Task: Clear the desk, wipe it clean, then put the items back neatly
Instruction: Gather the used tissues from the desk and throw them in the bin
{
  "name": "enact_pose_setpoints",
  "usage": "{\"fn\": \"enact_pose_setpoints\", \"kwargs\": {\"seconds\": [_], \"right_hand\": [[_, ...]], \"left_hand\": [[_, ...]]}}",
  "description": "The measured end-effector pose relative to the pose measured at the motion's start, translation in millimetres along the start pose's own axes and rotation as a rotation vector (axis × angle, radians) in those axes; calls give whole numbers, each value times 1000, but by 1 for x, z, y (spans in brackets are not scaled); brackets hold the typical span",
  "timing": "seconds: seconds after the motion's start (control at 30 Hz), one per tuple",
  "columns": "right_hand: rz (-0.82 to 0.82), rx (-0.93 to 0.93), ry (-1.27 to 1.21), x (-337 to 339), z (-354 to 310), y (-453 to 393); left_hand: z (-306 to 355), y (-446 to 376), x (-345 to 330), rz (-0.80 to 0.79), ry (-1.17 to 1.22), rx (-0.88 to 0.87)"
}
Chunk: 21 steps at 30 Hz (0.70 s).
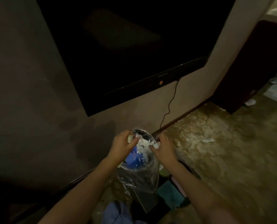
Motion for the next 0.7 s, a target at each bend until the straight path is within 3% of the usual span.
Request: {"fn": "enact_pose_setpoints", "kwargs": {"seconds": [0.13, 0.23, 0.43, 0.57, 0.7], "right_hand": [[-78, -33, 44, -34, 3, -32], [-46, -102, 6, -54, 14, -52], [57, -193, 109, -93, 38, -82], [54, -249, 271, -117, 57, -81], [-106, -248, 421, -140, 74, -75]], "left_hand": [[-30, -31, -14, -29, 13, 57], [-58, -52, -35, -109, 17, 126], [-123, -74, -68, -67, 148, 348], [-168, -61, -101, -274, 0, 409], [-187, -50, -115, -497, -280, 238]]}}
Point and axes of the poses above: each hand's wrist, its own y-axis away from the middle knuckle, its own x-axis out of the back of the hand, z = x × y, the point moved 10 cm from there along -y, towards the middle knuckle, and after that the axes turned 7 degrees about z, right-handed, at the moved point
